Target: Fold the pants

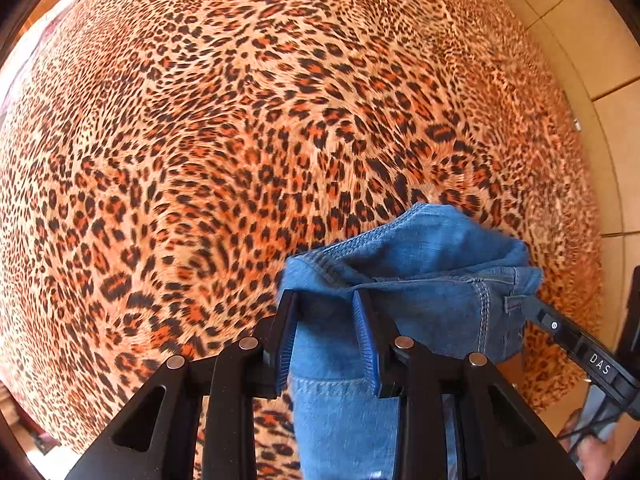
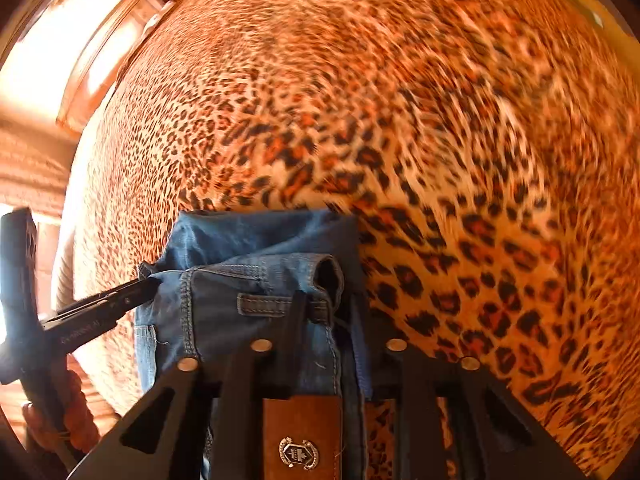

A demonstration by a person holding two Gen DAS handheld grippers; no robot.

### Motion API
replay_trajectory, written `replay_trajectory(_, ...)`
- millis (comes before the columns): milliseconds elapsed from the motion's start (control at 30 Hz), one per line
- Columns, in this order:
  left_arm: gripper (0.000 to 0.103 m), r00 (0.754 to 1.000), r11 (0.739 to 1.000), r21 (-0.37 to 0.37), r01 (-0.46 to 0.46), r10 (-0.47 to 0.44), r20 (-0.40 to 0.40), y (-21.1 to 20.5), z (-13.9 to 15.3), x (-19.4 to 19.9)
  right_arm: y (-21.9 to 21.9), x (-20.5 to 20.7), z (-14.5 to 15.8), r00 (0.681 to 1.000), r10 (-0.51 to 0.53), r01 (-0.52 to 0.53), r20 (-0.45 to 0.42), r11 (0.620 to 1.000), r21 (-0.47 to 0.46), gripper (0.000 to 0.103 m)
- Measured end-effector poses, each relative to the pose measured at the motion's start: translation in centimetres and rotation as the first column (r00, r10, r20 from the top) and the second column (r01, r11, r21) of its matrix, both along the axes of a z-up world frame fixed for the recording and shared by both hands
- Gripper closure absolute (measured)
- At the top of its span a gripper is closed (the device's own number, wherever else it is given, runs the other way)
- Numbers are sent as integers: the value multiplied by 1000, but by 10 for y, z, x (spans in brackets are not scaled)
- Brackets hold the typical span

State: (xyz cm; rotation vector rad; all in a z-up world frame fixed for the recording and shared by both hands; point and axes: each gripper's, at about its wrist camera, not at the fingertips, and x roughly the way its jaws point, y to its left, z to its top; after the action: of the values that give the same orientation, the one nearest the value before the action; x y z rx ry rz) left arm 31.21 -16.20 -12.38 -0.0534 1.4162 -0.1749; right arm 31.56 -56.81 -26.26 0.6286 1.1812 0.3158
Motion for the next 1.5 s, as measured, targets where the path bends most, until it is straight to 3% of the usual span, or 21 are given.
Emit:
replay_trajectory(67, 63, 1000, 999, -42, 3, -4, -15, 14, 4, -7, -13, -14, -3, 1000, -18, 18, -5, 997, 80, 68)
replay_trajectory(133, 52, 999, 998, -66, -21, 18, -49, 27, 1, -16, -21, -28, -9, 999, -31, 35, -33, 992, 125, 53)
replay_trajectory(200, 51, 996, 993, -110, -36, 27, -83, 35, -5, -29, -20, -41, -17, 998, -21, 30, -63, 988, 150, 52)
replay_trajectory(333, 49, 993, 991, -123, -49, 35, -114, 35, -18, -42, -13, -63, -30, 995, -15, 37, -98, 974, 225, 52)
replay_trajectory(433, 50, 993, 993, -116, -38, 24, -113, 31, -19, -45, -4, -66, -35, 995, 5, 19, -104, 973, 229, 52)
replay_trajectory(467, 52, 995, 993, -117, -15, 4, -99, 28, -16, -47, 0, -67, -31, 996, 18, 1, -85, 975, 223, 56)
replay_trajectory(500, 55, 997, 995, -104, 8, -16, -77, 24, -13, -50, 3, -66, -26, 997, 36, -20, -67, 975, 222, 68)
replay_trajectory(567, 73, 997, 994, -100, 45, -51, -59, 17, -11, -62, 16, -71, -9, 997, 75, -72, -13, 983, 168, 76)
replay_trajectory(633, 73, 996, 995, -78, 67, -72, -53, 14, -9, -74, 26, -81, 4, 997, 75, -77, 17, 980, 181, 83)
replay_trajectory(700, 73, 995, 991, -116, 64, -72, -68, 22, -7, -88, 27, -95, 5, 998, 58, -61, 17, 982, 178, 83)
replay_trajectory(767, 68, 993, 985, -168, 47, -64, -97, 31, -8, -105, 30, -106, -2, 998, 64, -63, 0, 976, 208, 77)
replay_trajectory(833, 49, 988, 983, -175, 52, -75, -131, 35, -16, -117, 29, -116, -10, 999, 47, -42, -12, 963, 265, 69)
replay_trajectory(867, 45, 986, 983, -174, 50, -77, -151, 36, -22, -123, 31, -117, -15, 999, 42, -36, -17, 955, 294, 67)
replay_trajectory(1033, 45, 969, 984, -178, 15, -58, -241, 37, -46, -134, 44, -121, -31, 996, -1, 25, -86, 961, 277, 50)
replay_trajectory(1133, 40, 975, 987, -155, 41, -73, -208, 37, -46, -133, 42, -138, -46, 991, -56, 101, -124, 912, 397, 50)
replay_trajectory(1167, 42, 976, 987, -153, 47, -78, -204, 40, -47, -135, 46, -141, -47, 992, -58, 100, -114, 906, 410, 50)
replay_trajectory(1200, 49, 974, 987, -149, 54, -85, -209, 37, -48, -136, 55, -141, -44, 995, -39, 71, -92, 924, 376, 58)
replay_trajectory(1233, 66, 972, 984, -168, 57, -93, -214, 34, -46, -135, 61, -140, -40, 997, -21, 46, -78, 941, 336, 78)
replay_trajectory(1267, 66, 972, 982, -179, 60, -99, -215, 28, -41, -135, 68, -138, -32, 998, -6, 26, -68, 955, 295, 83)
replay_trajectory(1400, 66, 975, 975, -197, 103, -138, -177, 16, -33, -139, 61, -150, 21, 997, -38, 22, 59, 967, 255, 88)
replay_trajectory(1500, 61, 973, 981, -144, 127, -152, -176, 10, -51, -142, 68, -150, 2, 1000, 5, -4, -5, 992, 127, 88)
